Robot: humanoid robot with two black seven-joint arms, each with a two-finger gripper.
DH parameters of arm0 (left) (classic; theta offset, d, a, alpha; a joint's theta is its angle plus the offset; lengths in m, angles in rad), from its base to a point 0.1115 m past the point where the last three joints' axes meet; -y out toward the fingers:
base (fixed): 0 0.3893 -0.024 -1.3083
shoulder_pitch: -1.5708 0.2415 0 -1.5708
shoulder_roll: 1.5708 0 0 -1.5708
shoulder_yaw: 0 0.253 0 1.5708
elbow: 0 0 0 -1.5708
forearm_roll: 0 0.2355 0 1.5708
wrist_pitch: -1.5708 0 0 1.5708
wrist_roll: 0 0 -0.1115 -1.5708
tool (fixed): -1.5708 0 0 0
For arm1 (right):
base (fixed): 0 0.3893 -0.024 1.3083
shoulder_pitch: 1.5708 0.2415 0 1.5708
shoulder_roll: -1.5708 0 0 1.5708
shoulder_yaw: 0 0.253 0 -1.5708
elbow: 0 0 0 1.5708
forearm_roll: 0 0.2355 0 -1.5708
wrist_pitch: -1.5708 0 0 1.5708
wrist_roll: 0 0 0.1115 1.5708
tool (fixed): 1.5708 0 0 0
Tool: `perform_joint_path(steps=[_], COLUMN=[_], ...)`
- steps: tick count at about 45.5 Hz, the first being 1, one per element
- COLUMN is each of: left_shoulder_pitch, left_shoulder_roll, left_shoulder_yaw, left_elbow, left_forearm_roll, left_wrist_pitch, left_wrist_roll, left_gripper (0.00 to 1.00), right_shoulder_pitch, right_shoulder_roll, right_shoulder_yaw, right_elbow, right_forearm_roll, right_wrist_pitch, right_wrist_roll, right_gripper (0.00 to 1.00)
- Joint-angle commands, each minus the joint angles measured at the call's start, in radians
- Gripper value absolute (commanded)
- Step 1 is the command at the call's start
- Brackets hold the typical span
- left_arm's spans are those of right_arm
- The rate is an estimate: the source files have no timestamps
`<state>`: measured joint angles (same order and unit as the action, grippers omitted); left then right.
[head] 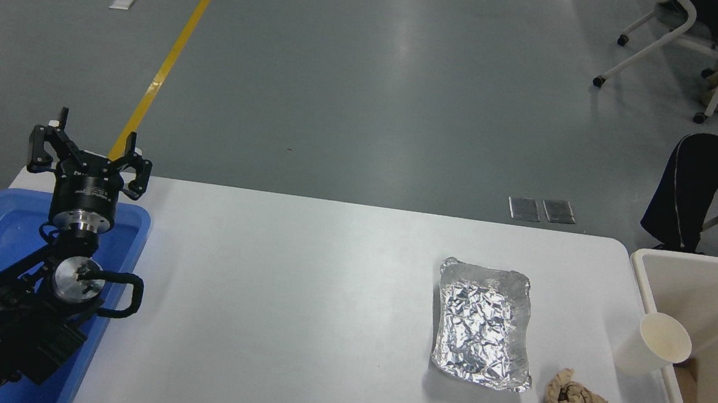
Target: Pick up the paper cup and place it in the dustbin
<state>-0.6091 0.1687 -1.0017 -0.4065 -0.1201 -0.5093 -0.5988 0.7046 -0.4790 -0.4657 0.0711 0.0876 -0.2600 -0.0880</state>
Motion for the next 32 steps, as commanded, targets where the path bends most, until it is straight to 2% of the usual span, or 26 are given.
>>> perform_joint_path(steps=[1, 14, 25, 27, 32], left_shoulder_pitch=[0.002, 0.000, 0.000, 0.000, -0.001], left_shoulder_roll=[0.000, 0.000, 0.000, 0.000, -0.001], left_shoulder_yaw=[0.000, 0.000, 0.002, 0.000, 0.002], left_elbow=[0.000, 0.000, -0.002, -0.002, -0.002], left_forearm_roll=[-0.001, 0.000, 0.002, 0.003, 0.003], left_wrist_pitch=[0.000, 0.000, -0.009, -0.009, -0.009], left_wrist_roll=[0.001, 0.001, 0.002, 0.002, 0.004], left_gripper=[0.99, 0.99, 0.99, 0.99, 0.99], right_shoulder_pitch=[0.140, 0.338, 0.709, 0.818, 0.904], right_shoulder_roll=[-0.056, -0.050, -0.081, -0.107, -0.112], right_shoulder_yaw=[-0.148, -0.295, -0.616, -0.634, -0.633], right_elbow=[0.148, 0.372, 0.800, 0.934, 1.015], right_forearm_roll=[0.000, 0.004, 0.012, 0.000, -0.025], right_wrist_pitch=[0.028, 0.038, 0.045, 0.071, 0.145], right_wrist_roll=[0.016, 0.013, 0.008, 0.008, 0.008], right_gripper=[0.98, 0.98, 1.00, 1.00, 1.00])
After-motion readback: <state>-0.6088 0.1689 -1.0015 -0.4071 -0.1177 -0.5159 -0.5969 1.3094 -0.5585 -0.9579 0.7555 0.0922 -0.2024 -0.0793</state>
